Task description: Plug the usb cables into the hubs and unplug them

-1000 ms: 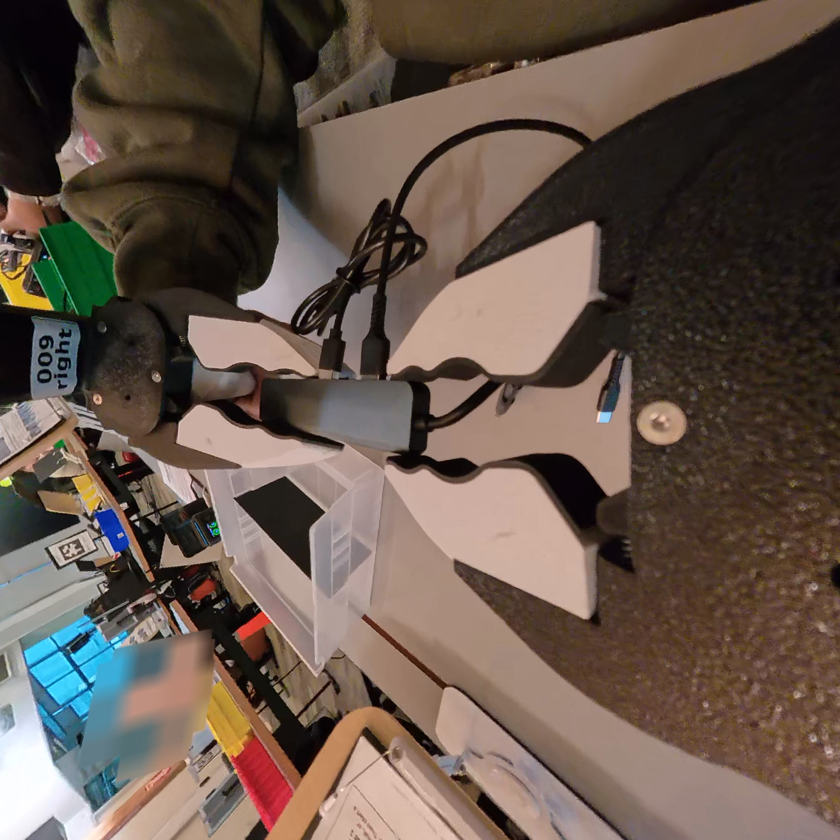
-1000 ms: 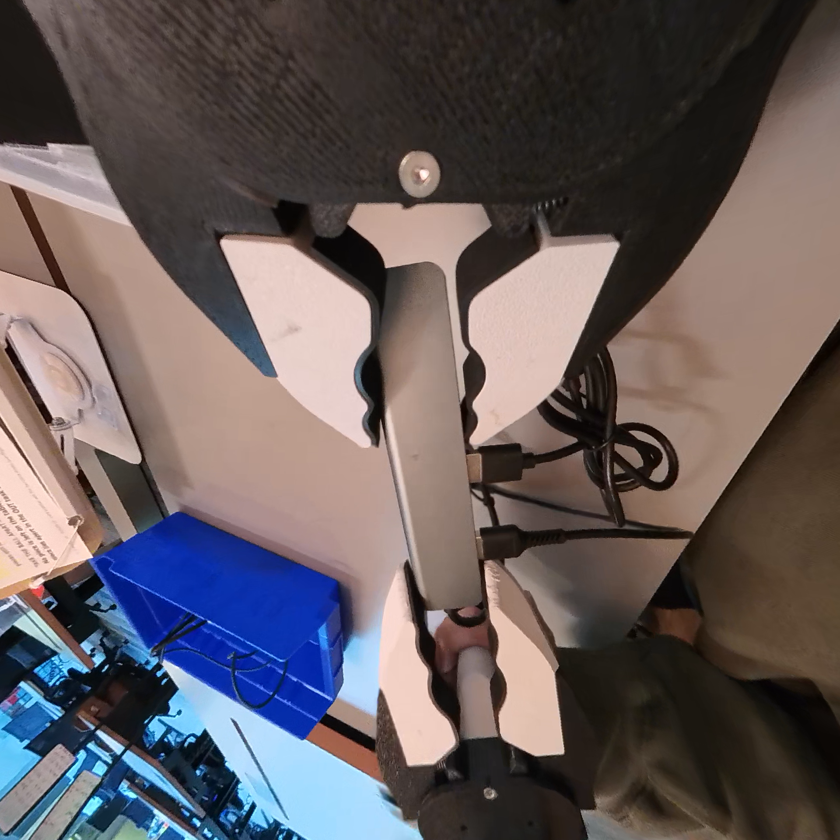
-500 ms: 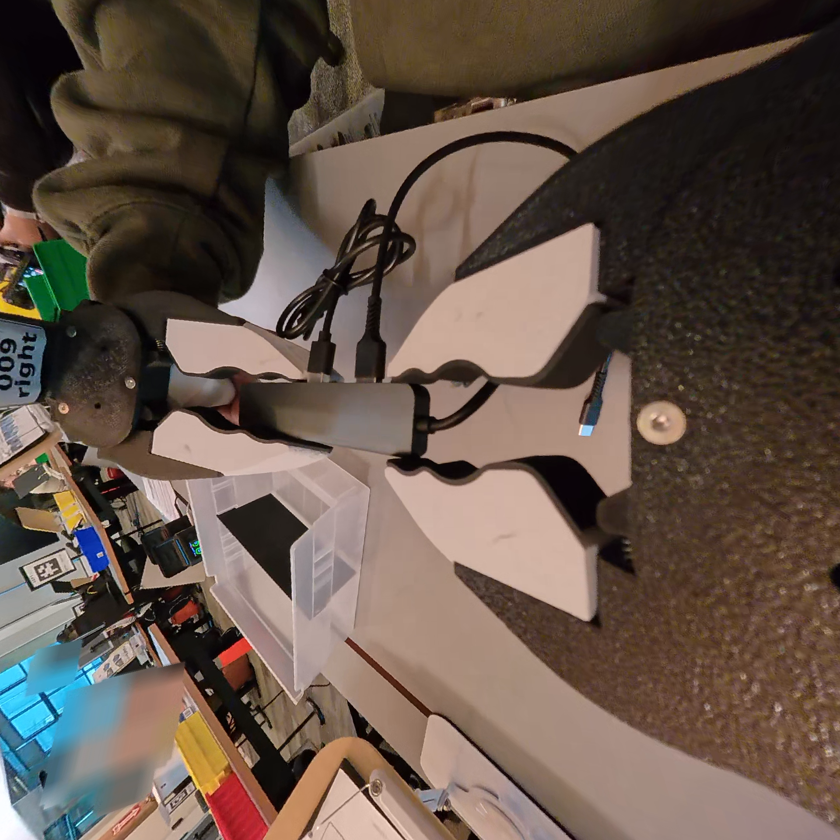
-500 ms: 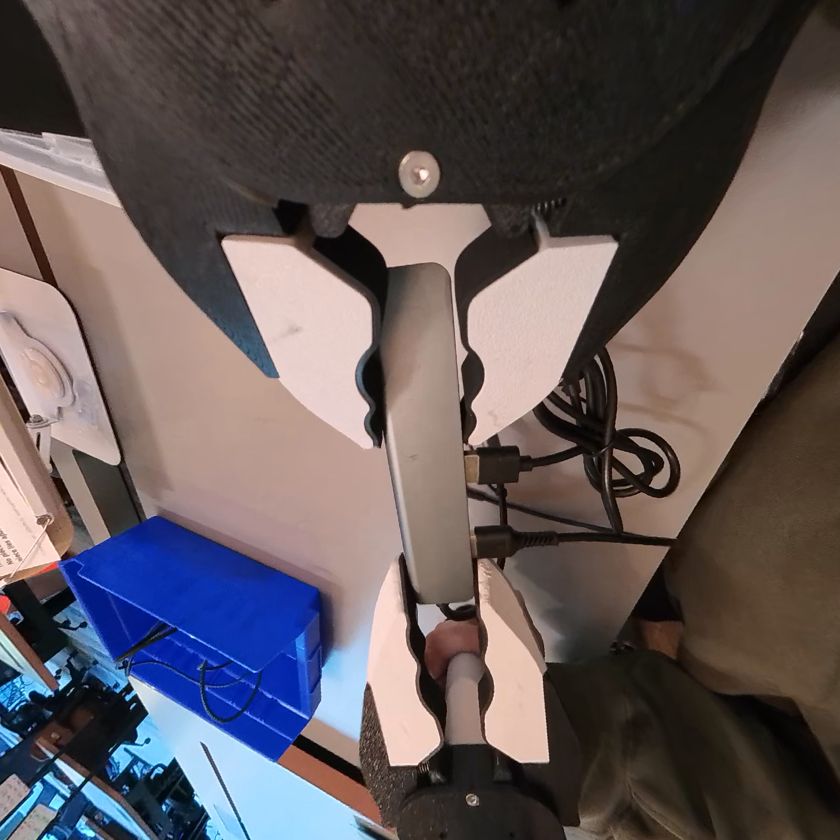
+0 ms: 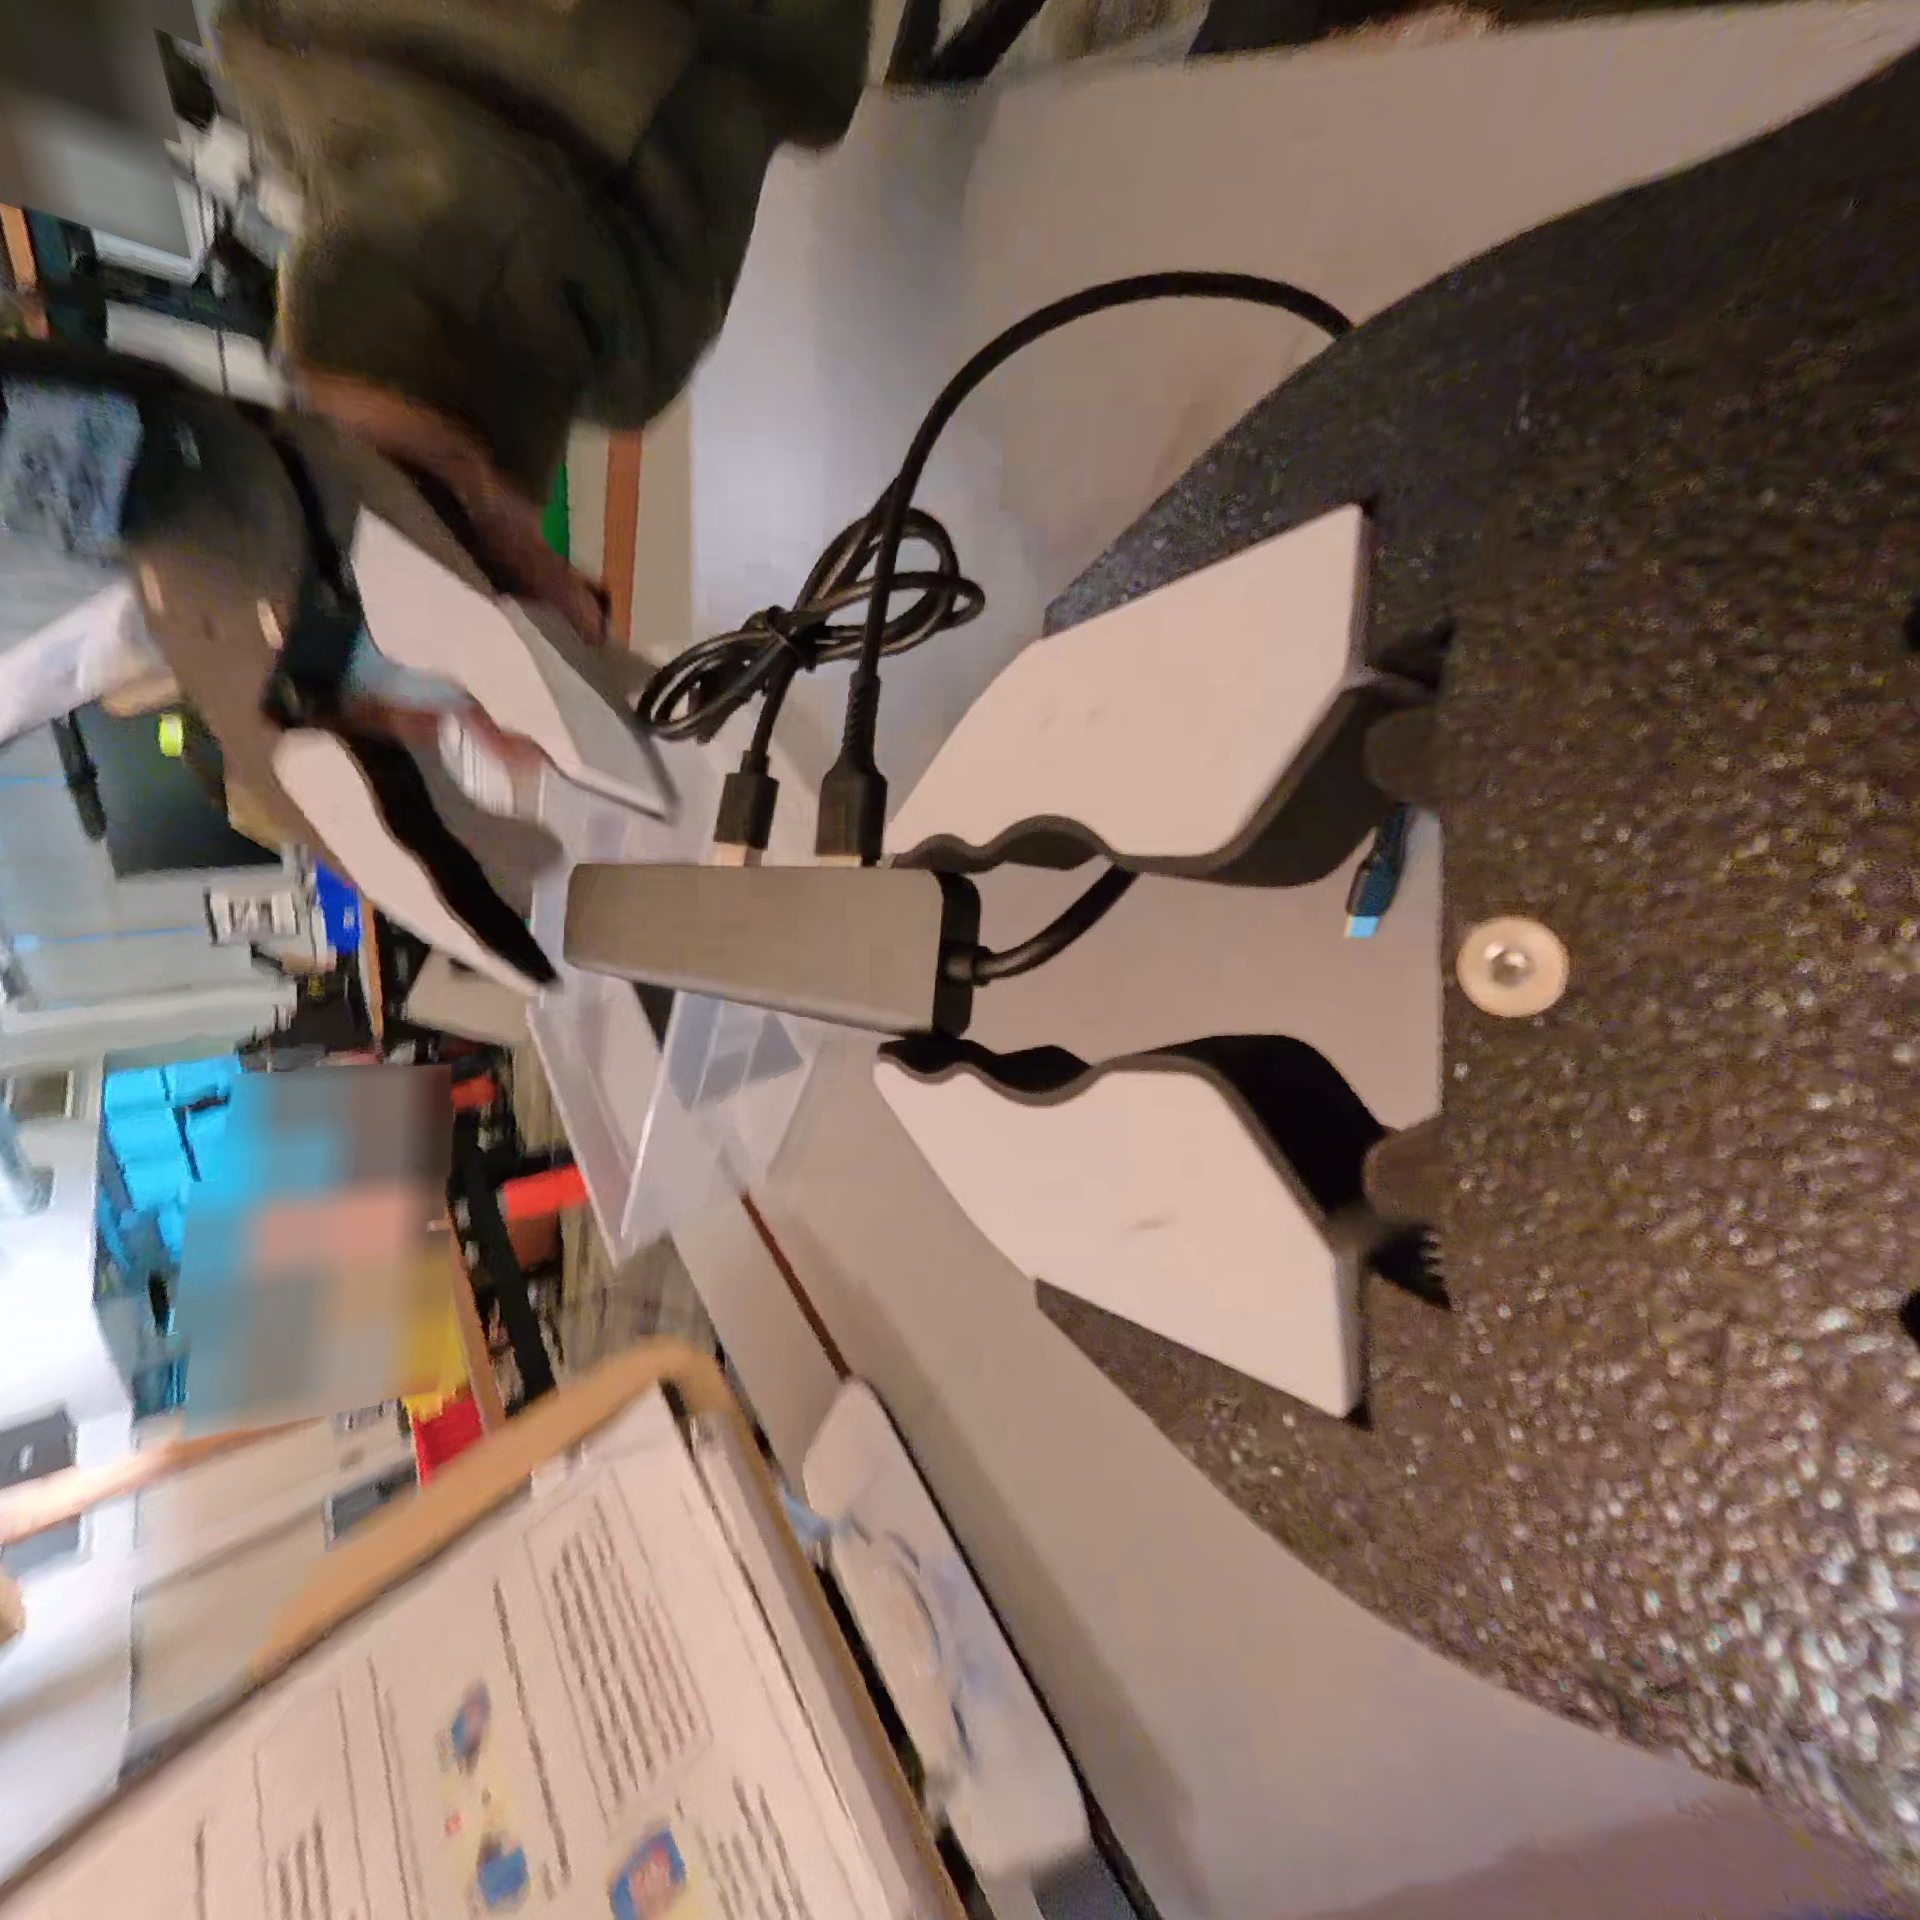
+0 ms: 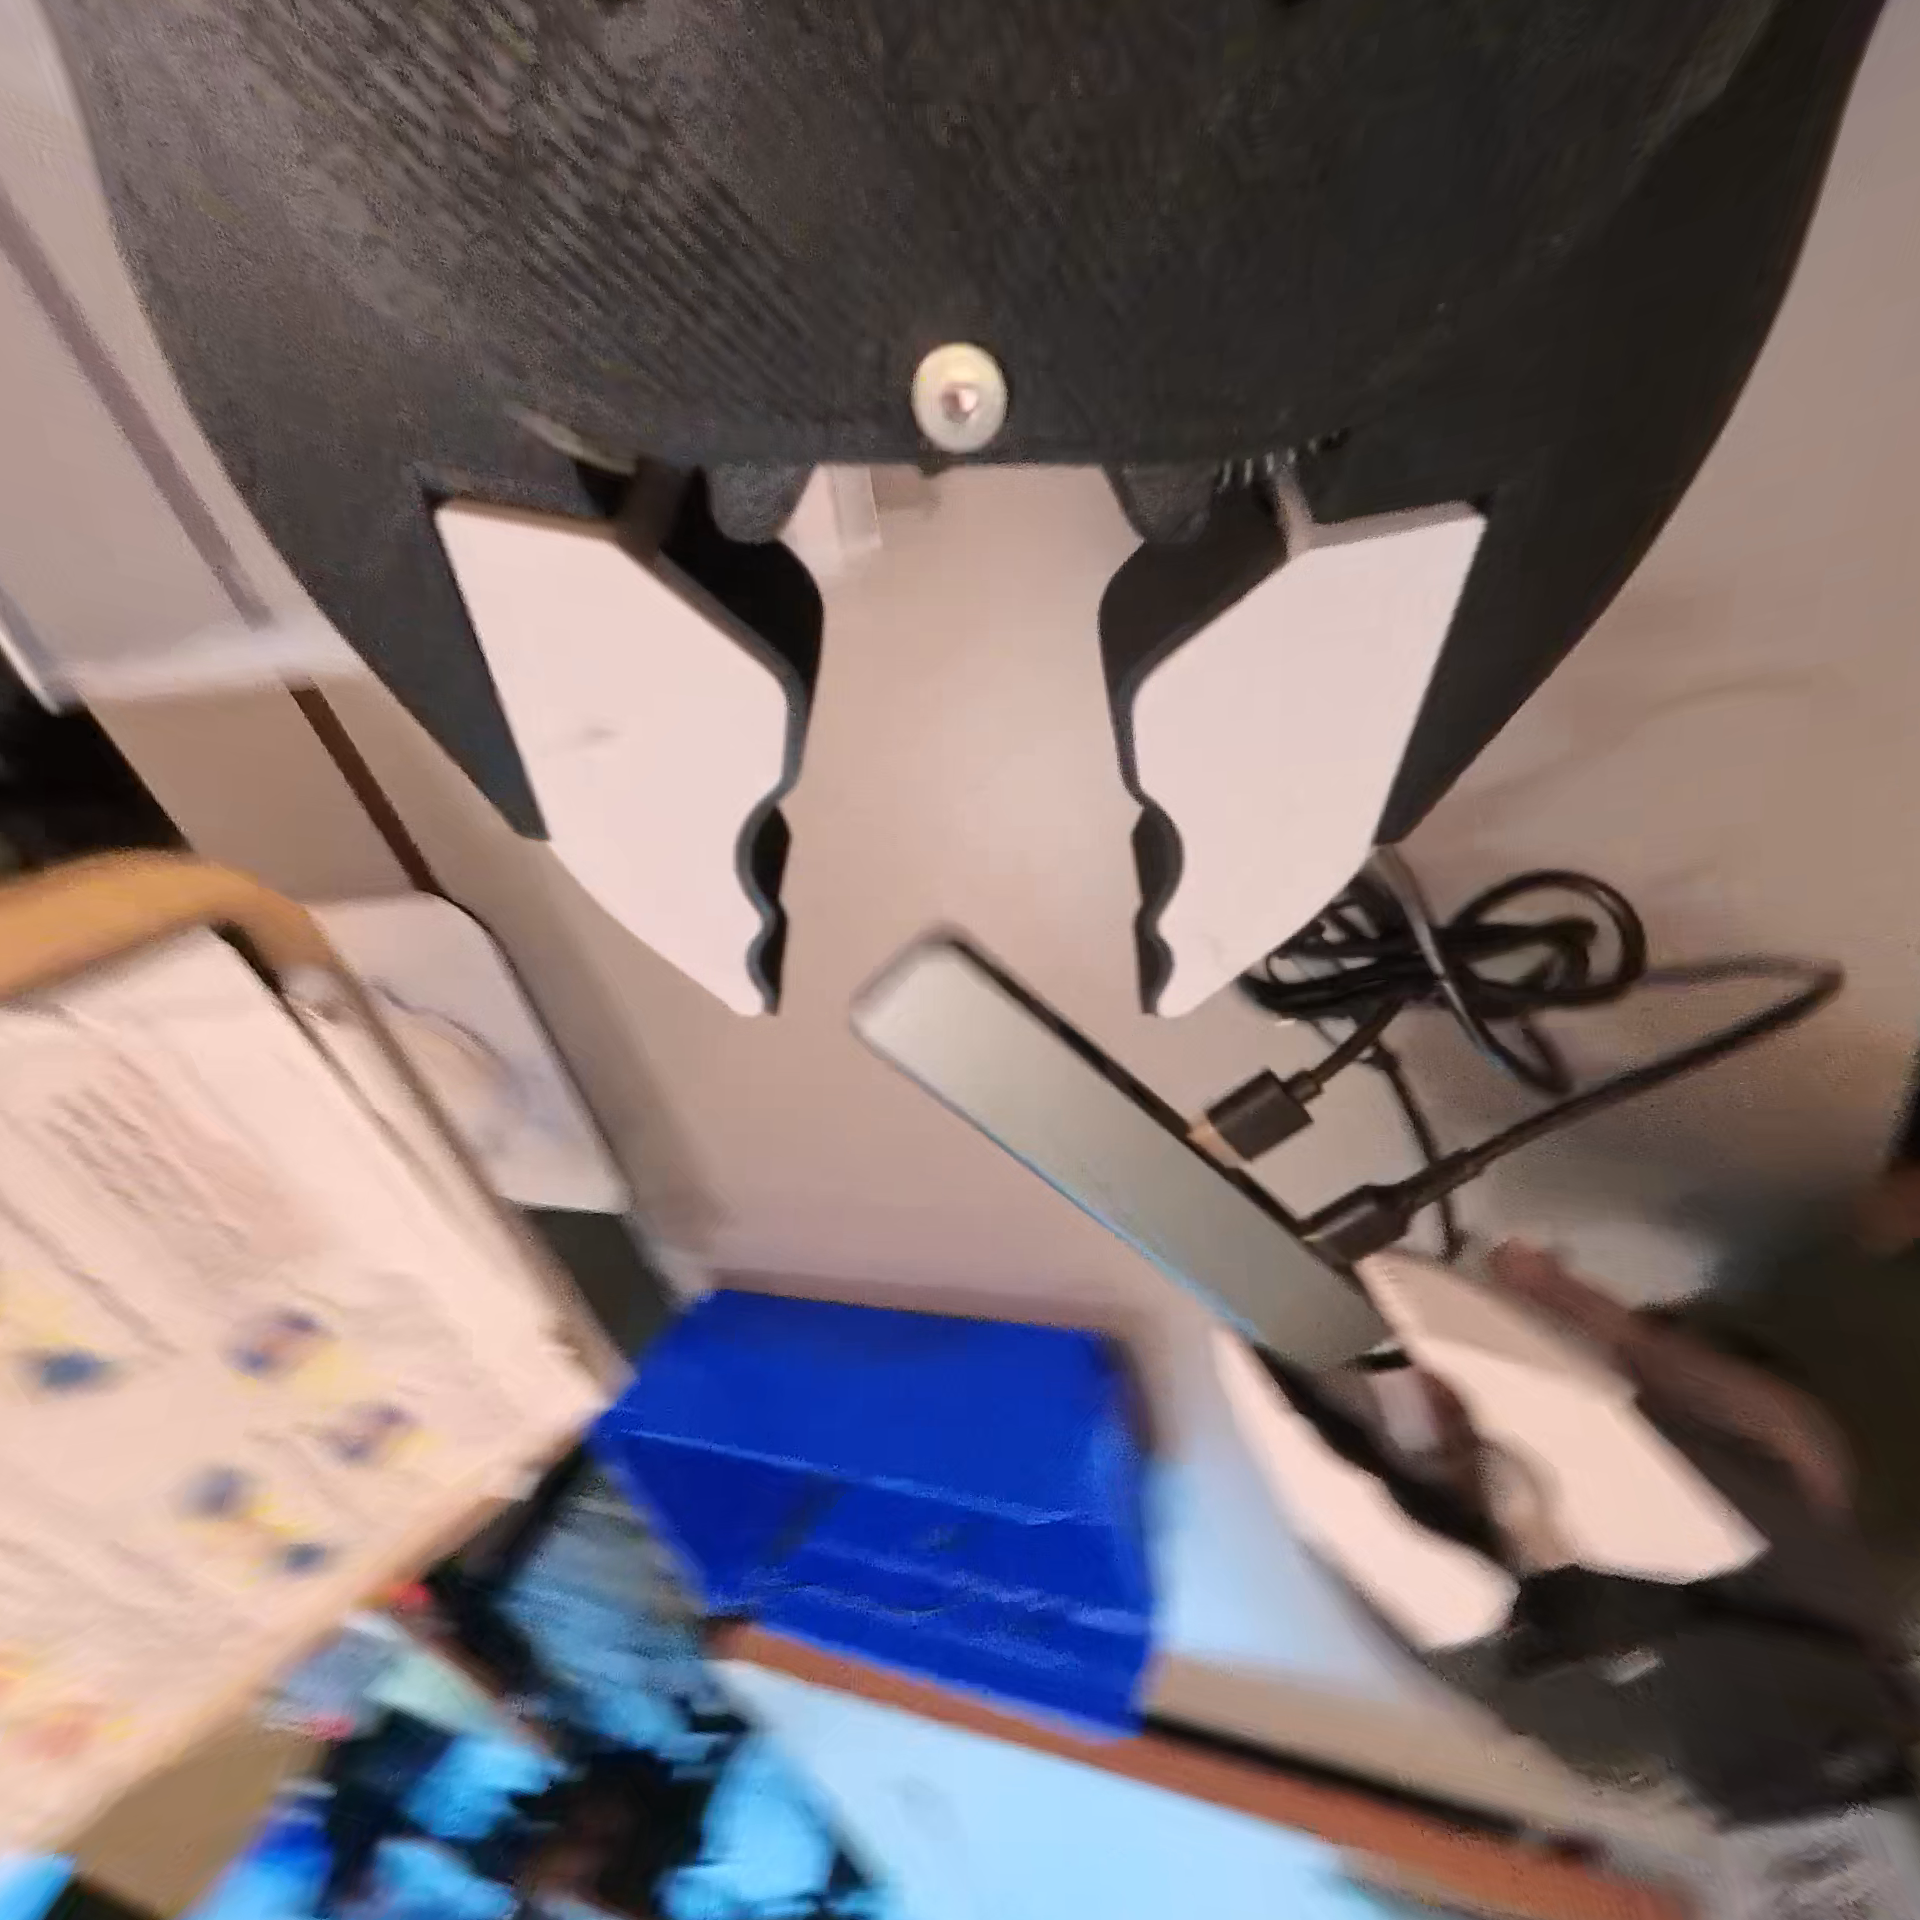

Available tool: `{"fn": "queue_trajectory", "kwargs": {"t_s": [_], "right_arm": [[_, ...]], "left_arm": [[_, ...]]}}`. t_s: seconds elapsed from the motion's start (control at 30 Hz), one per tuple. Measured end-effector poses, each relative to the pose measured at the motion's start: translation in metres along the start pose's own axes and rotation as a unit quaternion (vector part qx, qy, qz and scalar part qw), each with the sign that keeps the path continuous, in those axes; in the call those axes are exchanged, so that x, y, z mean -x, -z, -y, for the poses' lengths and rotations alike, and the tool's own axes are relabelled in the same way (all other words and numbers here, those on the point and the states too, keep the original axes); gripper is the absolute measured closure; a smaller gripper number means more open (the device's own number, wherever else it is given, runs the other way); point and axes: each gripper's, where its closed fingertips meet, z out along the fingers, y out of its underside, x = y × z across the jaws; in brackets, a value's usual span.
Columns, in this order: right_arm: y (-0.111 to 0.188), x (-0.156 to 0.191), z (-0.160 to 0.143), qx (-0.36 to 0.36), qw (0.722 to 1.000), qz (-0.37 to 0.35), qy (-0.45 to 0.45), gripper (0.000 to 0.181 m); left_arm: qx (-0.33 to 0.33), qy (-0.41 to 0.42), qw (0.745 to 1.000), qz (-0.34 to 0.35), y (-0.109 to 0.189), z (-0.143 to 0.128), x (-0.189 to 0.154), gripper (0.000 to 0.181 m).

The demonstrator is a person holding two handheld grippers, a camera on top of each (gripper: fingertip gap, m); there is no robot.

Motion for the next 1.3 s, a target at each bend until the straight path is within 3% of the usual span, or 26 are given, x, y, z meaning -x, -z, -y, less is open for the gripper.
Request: {"fn": "queue_trajectory", "kwargs": {"t_s": [0.07,0.13,0.2,0.27,0.37,0.53,0.67,0.8,0.97,1.13,1.3], "right_arm": [[0.016,-0.012,0.019,-0.040,0.993,-0.085,-0.077,0.106],[0.020,0.000,0.046,-0.118,0.972,-0.137,-0.149,0.124],[-0.002,0.031,0.066,-0.164,0.957,-0.146,-0.188,0.128],[-0.036,0.059,0.068,-0.149,0.960,-0.156,-0.178,0.134],[-0.069,0.071,0.074,-0.148,0.957,-0.210,-0.135,0.144],[-0.101,0.056,0.053,-0.078,0.959,-0.259,-0.081,0.147],[-0.107,0.052,0.048,-0.105,0.960,-0.242,-0.098,0.161],[-0.111,0.054,0.043,-0.109,0.957,-0.242,-0.114,0.162],[-0.112,0.071,0.065,-0.130,0.957,-0.248,-0.081,0.169],[-0.120,0.056,0.040,-0.073,0.953,-0.272,-0.115,0.168],[-0.116,0.055,0.037,-0.098,0.949,-0.267,-0.133,0.172]], "left_arm": [[-0.014,0.008,0.998,0.066,0.013,0.003,0.029,0.151],[-0.033,0.025,0.991,0.128,0.028,0.005,0.056,0.151],[-0.047,0.032,0.985,0.165,0.038,0.005,0.073,0.151],[-0.046,0.032,0.979,0.195,0.043,0.001,0.083,0.151],[-0.030,0.034,0.973,0.225,0.044,-0.010,0.089,0.151],[-0.024,0.044,0.974,0.223,0.039,-0.016,0.085,0.151],[-0.023,0.031,0.973,0.228,0.038,-0.014,0.083,0.151],[-0.028,0.040,0.971,0.236,0.037,-0.017,0.085,0.151],[-0.026,0.054,0.965,0.255,0.040,-0.024,0.092,0.151],[-0.029,0.057,0.965,0.253,0.039,-0.023,0.090,0.151],[-0.036,0.065,0.967,0.242,0.036,-0.021,0.085,0.151]]}}
